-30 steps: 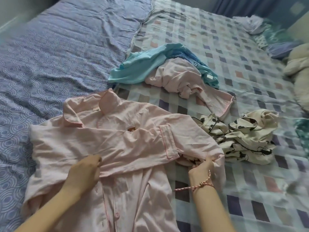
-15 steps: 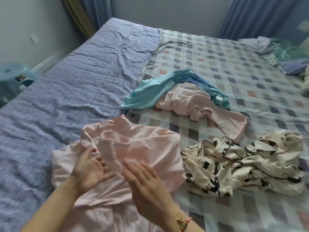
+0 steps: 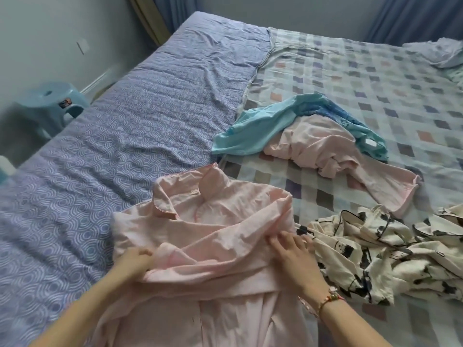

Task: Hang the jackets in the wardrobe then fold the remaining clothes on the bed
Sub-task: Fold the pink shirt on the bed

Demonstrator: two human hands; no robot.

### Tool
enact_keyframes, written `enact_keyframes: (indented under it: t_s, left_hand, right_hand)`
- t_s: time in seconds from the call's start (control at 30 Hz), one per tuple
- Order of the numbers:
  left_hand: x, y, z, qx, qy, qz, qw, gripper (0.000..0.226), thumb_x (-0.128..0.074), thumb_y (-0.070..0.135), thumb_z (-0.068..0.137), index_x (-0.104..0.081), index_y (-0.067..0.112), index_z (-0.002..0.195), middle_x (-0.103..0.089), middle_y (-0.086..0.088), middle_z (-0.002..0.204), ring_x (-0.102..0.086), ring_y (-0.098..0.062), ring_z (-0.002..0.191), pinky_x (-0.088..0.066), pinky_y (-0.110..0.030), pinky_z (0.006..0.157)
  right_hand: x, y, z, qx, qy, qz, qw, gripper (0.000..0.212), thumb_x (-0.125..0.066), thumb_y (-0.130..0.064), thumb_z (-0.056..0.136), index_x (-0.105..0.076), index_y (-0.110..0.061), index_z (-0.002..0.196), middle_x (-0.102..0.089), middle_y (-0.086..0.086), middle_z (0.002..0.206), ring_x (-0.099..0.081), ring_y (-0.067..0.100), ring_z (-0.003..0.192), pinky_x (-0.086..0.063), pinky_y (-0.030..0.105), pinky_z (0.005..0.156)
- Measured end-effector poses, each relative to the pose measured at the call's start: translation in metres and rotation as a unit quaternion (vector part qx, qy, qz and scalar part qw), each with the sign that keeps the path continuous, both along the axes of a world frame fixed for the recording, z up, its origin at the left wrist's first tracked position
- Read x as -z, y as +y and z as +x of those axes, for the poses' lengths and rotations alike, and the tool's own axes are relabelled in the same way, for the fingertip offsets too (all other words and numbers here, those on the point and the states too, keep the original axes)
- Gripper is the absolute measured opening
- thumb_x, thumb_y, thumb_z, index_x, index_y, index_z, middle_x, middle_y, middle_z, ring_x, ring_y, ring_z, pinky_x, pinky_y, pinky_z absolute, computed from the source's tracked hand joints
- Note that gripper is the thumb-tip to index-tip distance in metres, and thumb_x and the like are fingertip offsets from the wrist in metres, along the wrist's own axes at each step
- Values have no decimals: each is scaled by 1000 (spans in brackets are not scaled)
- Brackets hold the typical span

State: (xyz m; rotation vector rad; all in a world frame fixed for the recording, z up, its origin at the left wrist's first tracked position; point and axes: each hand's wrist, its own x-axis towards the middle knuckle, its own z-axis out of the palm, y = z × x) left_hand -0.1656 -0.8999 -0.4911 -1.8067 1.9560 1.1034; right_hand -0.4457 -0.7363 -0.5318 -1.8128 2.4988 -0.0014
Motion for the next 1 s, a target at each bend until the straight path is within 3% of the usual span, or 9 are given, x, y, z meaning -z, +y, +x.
enact_keyframes:
  t_s: [0.1,0.2,0.33,0.43,0.53,0.63,0.73,0.8,1.0]
  left_hand:
    - [-6,-25,23,-103,-47,89,990,39,-42,1,90,-68,-5,62,-62,-25,73,-56,-29,65,-33,-28,49]
    - [-1,-44,23,-88,-75,-54,992,34,-40,17,95,-58,-4,114,-61,-25,114,-57,-34,106,-43,-33,81]
    - [1,-33,-3,198,-34,-165,966,75,-25,76,65,-54,30,117,-55,1,114,-51,-20,112,-39,-35,95]
    - [27,-32,-5,271,-52,-236,932,33,-28,69,71,-44,40,76,-60,6,94,-61,-19,96,-44,-35,78]
    - [27,-48,1,252,-83,-110,958,37,-37,50,92,-35,28,62,-62,9,87,-58,-12,99,-37,-19,67]
    - [23,-81,1,222,-125,-67,965,37,-46,59,83,-49,22,76,-56,9,81,-55,-12,91,-37,-11,62]
    - [20,-114,-6,157,-173,-187,954,104,-58,74,63,-24,15,141,-36,-8,140,-39,-23,128,-38,-34,99]
    - [21,-124,-15,109,-124,-170,972,133,-61,80,49,-4,11,147,-27,-13,147,-33,-27,134,-32,-39,106]
    - [28,-112,-23,78,-13,-266,961,14,-60,23,81,-51,20,91,-68,-13,100,-61,-32,99,-42,-36,74]
  right_hand:
    - [-19,-21,-3,7,-58,94,994,51,-26,-59,81,-57,-37,115,-46,-2,121,-48,24,118,-25,44,97]
    - [-34,-52,3,-12,-94,92,991,55,-25,-64,87,-58,-34,118,-46,-5,132,-39,18,124,-21,37,99]
    - [-21,-85,10,-43,-115,133,984,67,-26,-67,86,-17,-38,145,-12,-1,155,-15,22,140,-7,40,114]
    - [-8,-100,4,-43,-123,163,978,99,11,-84,60,-12,-40,146,1,-1,158,-2,21,144,4,43,115]
    - [0,-104,-5,-44,-114,133,984,80,-6,-65,69,-32,-38,139,-16,5,156,-16,23,143,-5,41,112]
    - [-4,-125,-20,-33,-27,84,996,67,-68,-46,59,-48,-33,121,-52,15,133,-55,31,120,-13,39,103]
    - [-4,-143,-41,47,-71,149,985,107,-71,-49,72,-2,-23,150,-4,15,157,-4,29,145,18,45,106]
    - [-11,-153,-45,76,-99,199,972,112,-71,-52,71,1,-18,149,-18,12,152,-17,27,142,-4,48,112]
    - [-30,-167,-35,11,-124,172,977,17,-59,-11,77,-48,-16,90,-59,6,100,-55,27,92,-36,29,71]
